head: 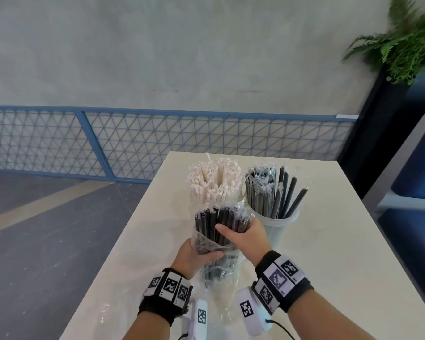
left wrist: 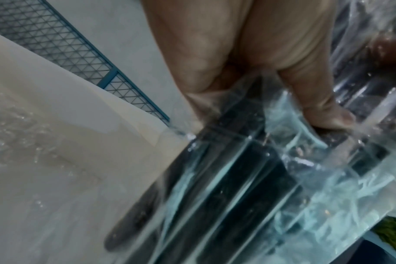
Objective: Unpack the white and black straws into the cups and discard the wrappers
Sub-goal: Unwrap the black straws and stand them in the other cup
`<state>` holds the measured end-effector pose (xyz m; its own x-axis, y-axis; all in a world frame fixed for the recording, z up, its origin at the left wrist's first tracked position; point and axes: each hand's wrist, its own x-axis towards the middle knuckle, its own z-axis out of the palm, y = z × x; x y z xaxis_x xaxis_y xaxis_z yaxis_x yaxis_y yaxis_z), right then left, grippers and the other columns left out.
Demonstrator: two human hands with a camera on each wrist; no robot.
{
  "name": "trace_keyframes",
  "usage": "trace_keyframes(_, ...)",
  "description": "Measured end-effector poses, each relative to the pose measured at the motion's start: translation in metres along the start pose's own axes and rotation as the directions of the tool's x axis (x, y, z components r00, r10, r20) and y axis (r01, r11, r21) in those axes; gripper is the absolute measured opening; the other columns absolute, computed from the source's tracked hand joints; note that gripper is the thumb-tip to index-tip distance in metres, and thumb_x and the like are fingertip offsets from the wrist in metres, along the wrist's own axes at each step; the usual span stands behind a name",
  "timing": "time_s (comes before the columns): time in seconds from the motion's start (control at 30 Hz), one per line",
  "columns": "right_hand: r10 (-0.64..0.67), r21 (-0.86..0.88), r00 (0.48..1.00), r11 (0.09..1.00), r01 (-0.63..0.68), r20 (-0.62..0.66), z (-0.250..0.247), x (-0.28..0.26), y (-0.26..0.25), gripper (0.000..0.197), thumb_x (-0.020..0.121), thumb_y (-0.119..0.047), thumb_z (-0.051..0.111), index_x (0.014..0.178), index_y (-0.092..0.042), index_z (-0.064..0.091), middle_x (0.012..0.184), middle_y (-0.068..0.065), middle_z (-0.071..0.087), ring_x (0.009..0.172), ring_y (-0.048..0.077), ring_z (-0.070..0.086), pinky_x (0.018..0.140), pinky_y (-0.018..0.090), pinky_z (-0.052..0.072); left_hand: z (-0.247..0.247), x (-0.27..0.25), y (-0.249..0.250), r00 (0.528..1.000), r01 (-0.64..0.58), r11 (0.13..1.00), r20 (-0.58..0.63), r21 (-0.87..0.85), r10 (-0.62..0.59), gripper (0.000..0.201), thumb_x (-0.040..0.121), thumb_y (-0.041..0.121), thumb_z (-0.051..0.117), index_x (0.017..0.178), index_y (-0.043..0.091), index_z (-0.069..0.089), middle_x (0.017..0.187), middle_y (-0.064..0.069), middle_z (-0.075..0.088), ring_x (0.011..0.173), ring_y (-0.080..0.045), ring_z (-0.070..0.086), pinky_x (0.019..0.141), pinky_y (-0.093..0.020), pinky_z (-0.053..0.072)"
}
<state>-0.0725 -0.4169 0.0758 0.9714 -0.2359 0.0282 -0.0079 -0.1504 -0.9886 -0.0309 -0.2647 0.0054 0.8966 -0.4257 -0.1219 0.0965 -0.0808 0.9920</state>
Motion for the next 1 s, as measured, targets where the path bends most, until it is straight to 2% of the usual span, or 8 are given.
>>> trace_keyframes(0.17, 0.022, 0.111, 0.994, 0.994, -0.009, -0.11, -0.008, 0.005, -0.016, 0.016, 0.071, -0.02, 0.079, 0.078, -0.022, 0.065, 0.086, 0.007, 0.073, 0.085, 0.019, 0.069, 0.079, 0.034, 0.057, 0.0, 0.002, -0.003, 0.999, 0.001, 1.0, -0.035, -0.011, -0.001, 0.031, 0.07, -0.004, 0.075, 0.094, 0.015, 0.068, 0.093, -0.001, 0.073, 0.089, -0.013, 0.07, 0.076, -0.024, 0.056)
trace_keyframes(0.3, 0.019, 0.178, 0.986, 0.984, 0.011, -0.166, -0.015, 0.011, -0.031, 0.014, 0.072, -0.018, 0.079, 0.08, -0.018, 0.068, 0.087, 0.01, 0.072, 0.085, 0.023, 0.069, 0.078, 0.035, 0.057, 0.001, 0.002, -0.006, 1.0, 0.007, 1.0, -0.026, 0.002, -0.007, 0.029, 0.07, -0.004, 0.075, 0.093, 0.013, 0.069, 0.084, 0.008, 0.074, 0.082, -0.008, 0.07, 0.07, -0.018, 0.054)
trace_keyframes(0.43, 0.016, 0.264, 0.98, 0.964, 0.037, -0.197, -0.02, 0.015, -0.041, 0.01, 0.074, -0.013, 0.077, 0.08, -0.017, 0.069, 0.088, 0.011, 0.072, 0.084, 0.023, 0.069, 0.079, 0.035, 0.056, 0.0, 0.004, -0.006, 0.999, -0.01, 1.0, -0.032, 0.03, 0.011, 0.028, 0.068, 0.0, 0.077, 0.086, 0.02, 0.07, 0.089, -0.002, 0.075, 0.09, -0.02, 0.07, 0.083, -0.034, 0.056)
trace_keyframes(0.53, 0.047, 0.359, 0.982, 0.933, 0.022, -0.181, -0.023, 0.019, -0.046, 0.015, 0.074, -0.01, 0.076, 0.088, -0.012, 0.07, 0.091, 0.01, 0.071, 0.086, 0.021, 0.068, 0.082, 0.033, 0.055, 0.0, 0.005, -0.005, 0.998, -0.021, 0.999, -0.055, 0.037, 0.023, 0.03, 0.067, 0.002, 0.079, 0.083, 0.026, 0.071, 0.095, -0.007, 0.074, 0.095, -0.026, 0.069, 0.086, -0.039, 0.053)
trace_keyframes(0.7, 0.008, 0.309, 0.993, 0.95, -0.045, 0.121, -0.03, 0.015, -0.043, 0.026, 0.076, 0.001, 0.07, 0.098, -0.013, 0.068, 0.099, 0.006, 0.072, 0.097, 0.018, 0.067, 0.089, 0.029, 0.053, -0.001, 0.005, 0.004, 0.999, -0.05, 0.988, -0.007, 0.148, 0.052, 0.019, 0.07, 0.003, 0.077, 0.082, 0.017, 0.069, 0.073, 0.008, 0.074, 0.076, -0.009, 0.071, 0.075, -0.025, 0.054)
trace_keyframes(0.77, 0.002, 0.331, 0.996, 0.943, -0.032, 0.092, -0.03, 0.012, -0.04, 0.024, 0.077, 0.004, 0.068, 0.092, -0.014, 0.068, 0.094, 0.006, 0.072, 0.094, 0.017, 0.068, 0.085, 0.027, 0.054, -0.002, 0.005, 0.006, 0.998, -0.06, 0.981, -0.007, 0.184, 0.062, 0.018, 0.07, 0.006, 0.078, 0.082, 0.016, 0.069, 0.072, 0.006, 0.074, 0.076, -0.009, 0.07, 0.076, -0.026, 0.054)
trace_keyframes(0.87, 0.01, 0.371, 0.999, 0.929, 0.006, -0.042, -0.031, 0.012, -0.044, 0.014, 0.077, -0.002, 0.069, 0.088, -0.01, 0.068, 0.094, 0.012, 0.07, 0.093, 0.022, 0.066, 0.086, 0.034, 0.052, 0.001, 0.006, 0.007, 0.997, -0.066, 0.975, -0.017, 0.213, 0.071, 0.026, 0.068, 0.012, 0.08, 0.092, 0.014, 0.07, 0.088, -0.001, 0.074, 0.086, -0.014, 0.07, 0.081, -0.028, 0.054)
trace_keyframes(1.0, -0.003, 0.415, 0.985, 0.907, 0.076, -0.174, -0.038, 0.018, -0.055, 0.019, 0.08, -0.002, 0.067, 0.098, 0.004, 0.064, 0.095, 0.016, 0.067, 0.088, 0.02, 0.065, 0.076, 0.027, 0.055, 0.005, 0.008, 0.014, 0.998, -0.065, 0.972, -0.008, 0.227, 0.069, 0.025, 0.069, 0.011, 0.08, 0.091, 0.015, 0.069, 0.085, 0.006, 0.072, 0.077, 0.002, 0.068, 0.073, -0.014, 0.051)
